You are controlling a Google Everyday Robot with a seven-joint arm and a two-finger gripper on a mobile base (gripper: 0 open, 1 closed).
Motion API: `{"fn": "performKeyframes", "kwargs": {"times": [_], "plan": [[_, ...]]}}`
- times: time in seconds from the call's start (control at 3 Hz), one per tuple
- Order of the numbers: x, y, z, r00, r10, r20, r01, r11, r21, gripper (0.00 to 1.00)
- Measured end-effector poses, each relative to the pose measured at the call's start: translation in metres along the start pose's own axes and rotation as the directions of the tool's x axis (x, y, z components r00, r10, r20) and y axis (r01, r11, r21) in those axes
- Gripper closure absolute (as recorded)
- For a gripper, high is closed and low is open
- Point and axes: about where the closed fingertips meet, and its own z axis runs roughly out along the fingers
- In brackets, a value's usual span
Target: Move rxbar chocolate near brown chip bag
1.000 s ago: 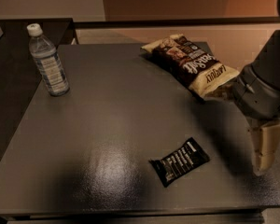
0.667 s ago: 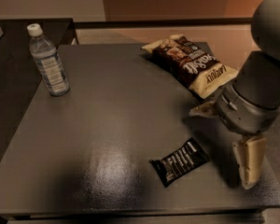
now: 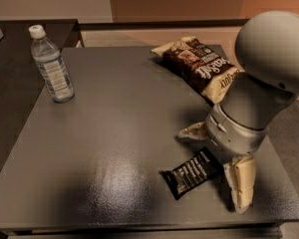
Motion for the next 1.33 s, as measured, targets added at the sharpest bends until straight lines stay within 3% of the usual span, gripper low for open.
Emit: {"fn": "performKeyframes", "kwargs": {"times": [0.33, 0.67, 1.33], "plan": [[-0.0107, -0.005, 0.0079, 0.999, -0.027, 0.028, 0.027, 0.9996, 0.002, 0.03], [-0.0176, -0.0078, 0.0103, 0.998, -0.042, 0.044, 0.042, 0.9991, 0.005, 0.21], [-0.0173, -0.0075, 0.005, 0.998, -0.036, 0.047, 0.035, 0.9993, 0.012, 0.68]]}}
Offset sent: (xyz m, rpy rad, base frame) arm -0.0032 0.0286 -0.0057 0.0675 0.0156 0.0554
